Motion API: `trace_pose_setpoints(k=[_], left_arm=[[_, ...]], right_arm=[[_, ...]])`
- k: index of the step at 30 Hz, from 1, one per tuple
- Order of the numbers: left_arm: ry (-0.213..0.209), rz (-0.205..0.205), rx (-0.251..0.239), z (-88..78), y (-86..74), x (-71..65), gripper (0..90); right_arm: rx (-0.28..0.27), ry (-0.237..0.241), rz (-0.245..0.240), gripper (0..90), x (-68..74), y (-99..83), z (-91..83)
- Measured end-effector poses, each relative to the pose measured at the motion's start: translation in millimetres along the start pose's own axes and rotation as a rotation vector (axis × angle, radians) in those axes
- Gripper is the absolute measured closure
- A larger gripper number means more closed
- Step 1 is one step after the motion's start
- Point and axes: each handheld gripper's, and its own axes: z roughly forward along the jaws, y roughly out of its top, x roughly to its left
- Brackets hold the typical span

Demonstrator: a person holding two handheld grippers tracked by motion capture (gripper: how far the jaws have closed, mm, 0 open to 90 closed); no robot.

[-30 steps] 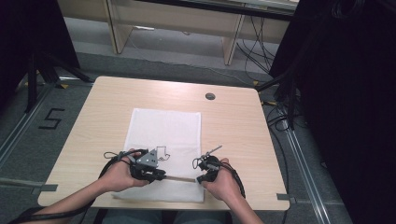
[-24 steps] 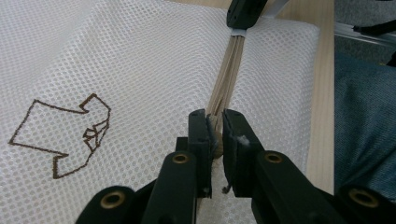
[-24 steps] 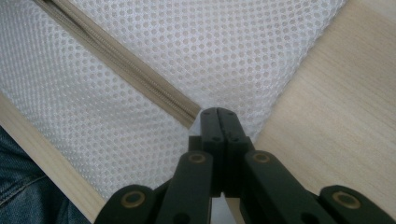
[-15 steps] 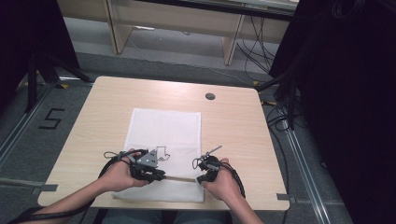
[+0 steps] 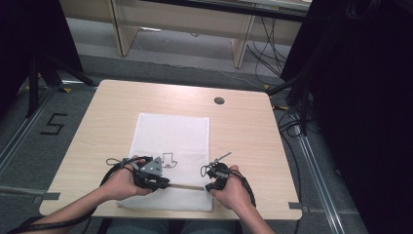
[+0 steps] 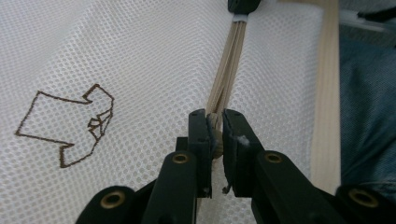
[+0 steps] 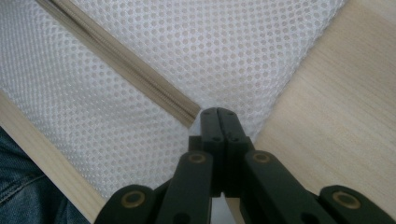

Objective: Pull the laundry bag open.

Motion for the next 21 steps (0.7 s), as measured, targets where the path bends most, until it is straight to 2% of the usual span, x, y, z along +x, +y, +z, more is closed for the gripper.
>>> trace_pose_setpoints(k=[6, 9, 10, 14, 15, 17, 18, 21], left_arm=[[0.0, 0.001, 0.004, 0.4, -0.3, -0.3, 82.0], [0.019, 0.032, 0.028, -1.0, -0.9, 0.5, 82.0], [0.006, 0.02, 0.017, -1.1, -1.7, 1.0, 82.0], [0.008, 0.013, 0.015, -3.5, -4.1, 1.4, 82.0], [0.005, -0.001, 0.01, -4.1, -4.8, 1.2, 82.0], [0.007, 0.005, 0.011, -6.2, -5.7, 2.7, 82.0], [0.004, -0.012, 0.007, -7.0, -6.5, 2.7, 82.0], [0.002, -0.016, 0.0, -8.2, -8.0, 3.0, 82.0]], right_arm=[[0.007, -0.002, 0.007, 90.0, 0.0, 0.2, 0.0], [0.007, -0.002, 0.006, 90.0, 0.0, 0.2, 0.1], [0.005, -0.005, 0.008, 90.0, 0.0, 0.1, 0.0], [0.005, -0.002, 0.006, 90.0, -0.2, 0.2, 0.0], [0.005, -0.002, 0.002, 90.0, -0.4, 0.2, 0.1], [0.007, -0.001, 0.003, 90.0, -0.1, 0.3, -0.1], [0.005, -0.003, 0.006, 90.0, 0.0, 0.3, 0.1], [0.007, -0.003, 0.007, 90.0, -0.1, 0.5, 0.0]])
